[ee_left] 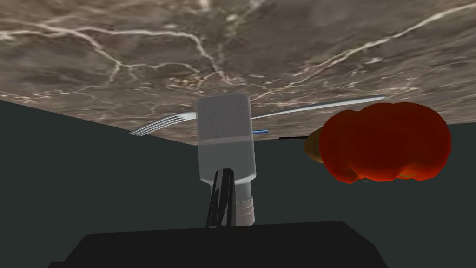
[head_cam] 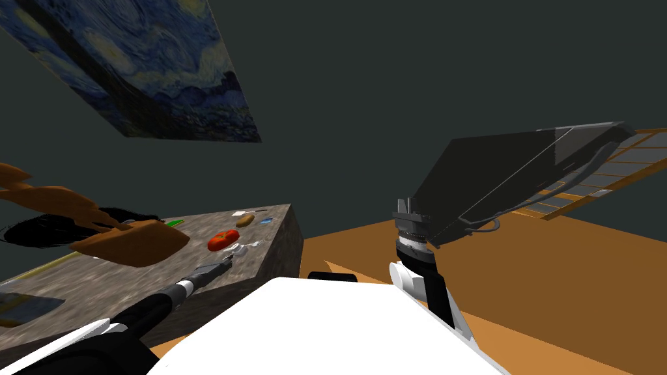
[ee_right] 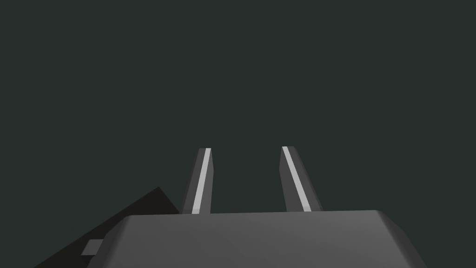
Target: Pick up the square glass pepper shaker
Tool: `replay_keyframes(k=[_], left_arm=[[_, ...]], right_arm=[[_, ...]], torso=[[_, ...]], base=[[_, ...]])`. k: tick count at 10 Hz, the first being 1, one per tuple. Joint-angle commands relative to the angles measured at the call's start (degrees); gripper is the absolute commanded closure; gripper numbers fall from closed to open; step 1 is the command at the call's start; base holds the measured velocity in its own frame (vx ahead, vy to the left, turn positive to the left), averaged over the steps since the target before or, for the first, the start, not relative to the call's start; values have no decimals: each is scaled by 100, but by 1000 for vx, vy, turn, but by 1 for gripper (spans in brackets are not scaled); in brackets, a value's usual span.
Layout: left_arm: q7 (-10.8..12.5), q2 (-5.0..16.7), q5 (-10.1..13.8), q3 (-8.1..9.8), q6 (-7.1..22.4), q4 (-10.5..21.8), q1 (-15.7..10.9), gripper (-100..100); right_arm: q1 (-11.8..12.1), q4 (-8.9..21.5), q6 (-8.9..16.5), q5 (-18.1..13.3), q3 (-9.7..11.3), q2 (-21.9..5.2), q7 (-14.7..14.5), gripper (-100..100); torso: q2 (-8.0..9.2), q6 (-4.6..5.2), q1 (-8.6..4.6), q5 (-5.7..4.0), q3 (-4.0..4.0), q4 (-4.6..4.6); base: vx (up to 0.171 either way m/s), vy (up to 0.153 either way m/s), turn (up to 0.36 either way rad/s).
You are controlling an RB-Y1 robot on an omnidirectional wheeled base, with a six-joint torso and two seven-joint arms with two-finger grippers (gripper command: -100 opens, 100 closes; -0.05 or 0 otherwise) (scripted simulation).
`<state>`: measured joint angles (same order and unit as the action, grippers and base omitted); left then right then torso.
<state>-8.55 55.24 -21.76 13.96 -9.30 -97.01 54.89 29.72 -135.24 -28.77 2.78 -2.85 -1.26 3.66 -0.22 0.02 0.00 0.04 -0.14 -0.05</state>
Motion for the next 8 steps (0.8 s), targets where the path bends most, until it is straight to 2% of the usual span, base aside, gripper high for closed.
replay_keyframes(k=[1, 3, 4, 5, 8], left_arm=[[0, 0, 0, 0, 0, 0, 0, 100], [0, 0, 0, 0, 0, 0, 0, 100], [0, 0, 0, 0, 0, 0, 0, 0], [56, 44, 1, 60, 15, -48, 160, -100], [183, 141, 6, 193, 50, -147, 520, -100]], right_arm=[[0, 0, 0, 0, 0, 0, 0, 0], [0, 0, 0, 0, 0, 0, 0, 0], [0, 0, 0, 0, 0, 0, 0, 0], [0, 0, 0, 0, 0, 0, 0, 0], [0, 0, 0, 0, 0, 0, 0, 0]], torso=[[0, 0, 0, 0, 0, 0], [1, 0, -1, 0, 1, 0], [1, 0, -1, 0, 1, 0], [1, 0, -1, 0, 1, 0], [2, -2, 5, 1, 1, 0]], base=[[0, 0, 0], [0, 0, 0], [0, 0, 0], [2, 9, 33], [1, 17, 43]])
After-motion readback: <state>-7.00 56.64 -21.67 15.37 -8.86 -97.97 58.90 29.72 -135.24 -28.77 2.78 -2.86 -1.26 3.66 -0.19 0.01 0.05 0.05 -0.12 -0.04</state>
